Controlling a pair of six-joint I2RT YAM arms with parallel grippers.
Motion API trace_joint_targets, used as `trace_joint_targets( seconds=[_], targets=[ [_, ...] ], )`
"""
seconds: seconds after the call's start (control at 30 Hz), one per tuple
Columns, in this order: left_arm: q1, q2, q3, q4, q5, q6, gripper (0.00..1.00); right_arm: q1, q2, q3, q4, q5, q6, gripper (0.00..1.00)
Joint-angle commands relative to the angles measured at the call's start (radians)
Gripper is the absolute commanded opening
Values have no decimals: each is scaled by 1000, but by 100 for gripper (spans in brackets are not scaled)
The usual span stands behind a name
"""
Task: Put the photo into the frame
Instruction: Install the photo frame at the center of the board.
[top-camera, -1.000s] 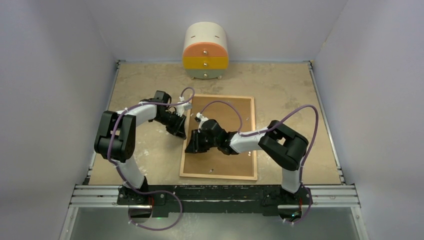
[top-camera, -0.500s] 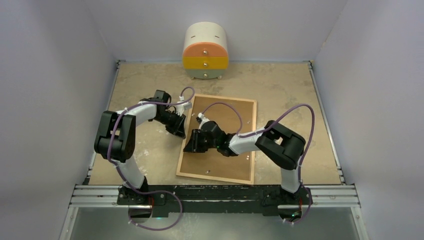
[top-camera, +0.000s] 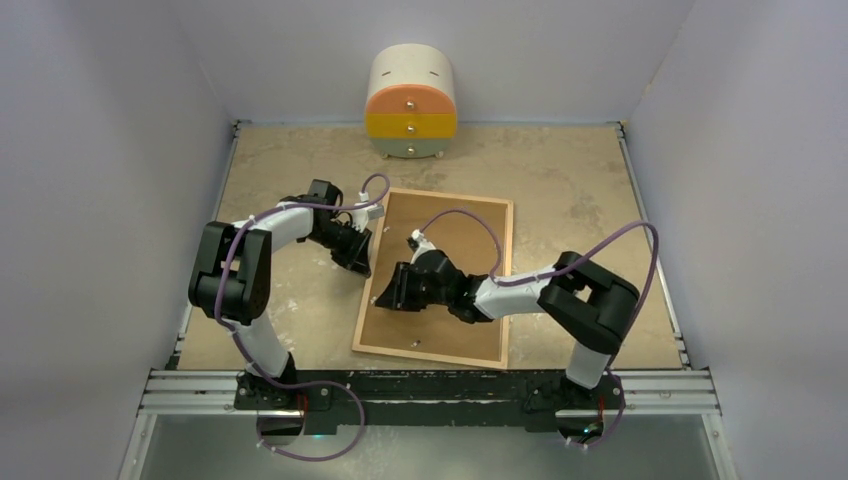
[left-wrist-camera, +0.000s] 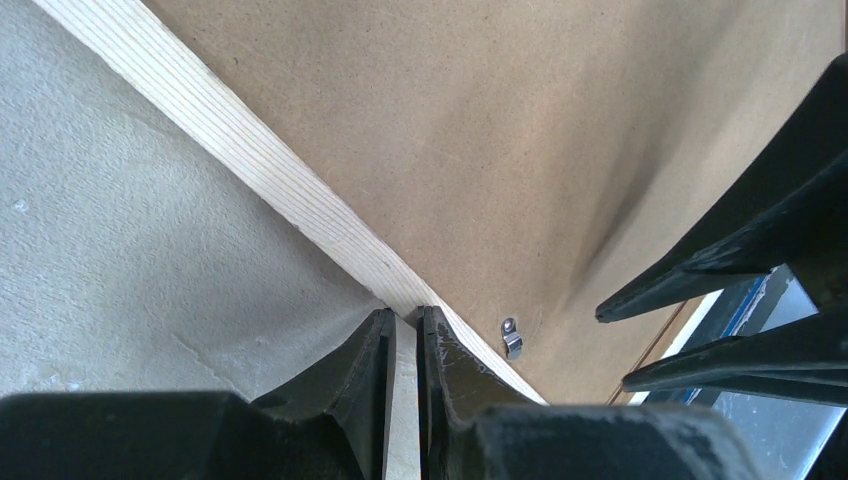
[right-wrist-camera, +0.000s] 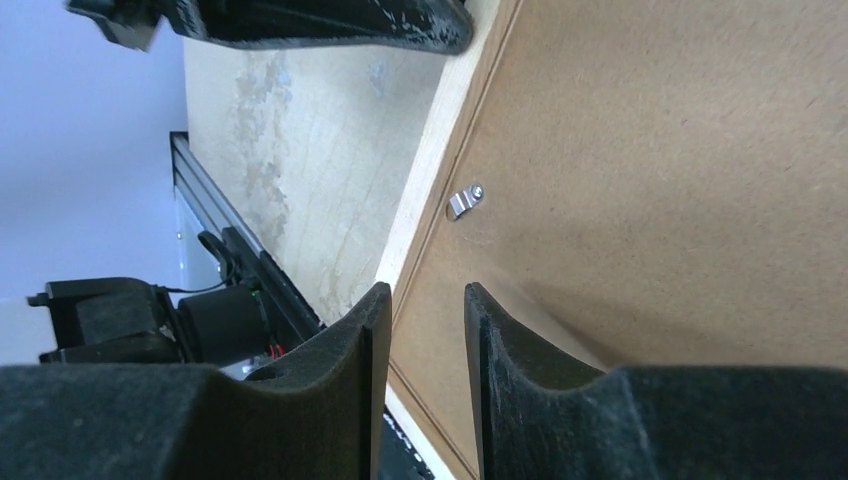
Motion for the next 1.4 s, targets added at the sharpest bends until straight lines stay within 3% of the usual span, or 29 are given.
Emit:
trace_joint_targets(
  seconds=[0.0,0.4,1.37],
  targets=[
    [-6,-7,5,15,-30,45,15,29,50,-3,41,9,46,36],
    [-6,-7,-7,22,-11,32,13,51,143,80,41,49,53,34],
    [-8,5,-7,26,4,38,10,60,172,174,-75,215,-15,27]
  ],
)
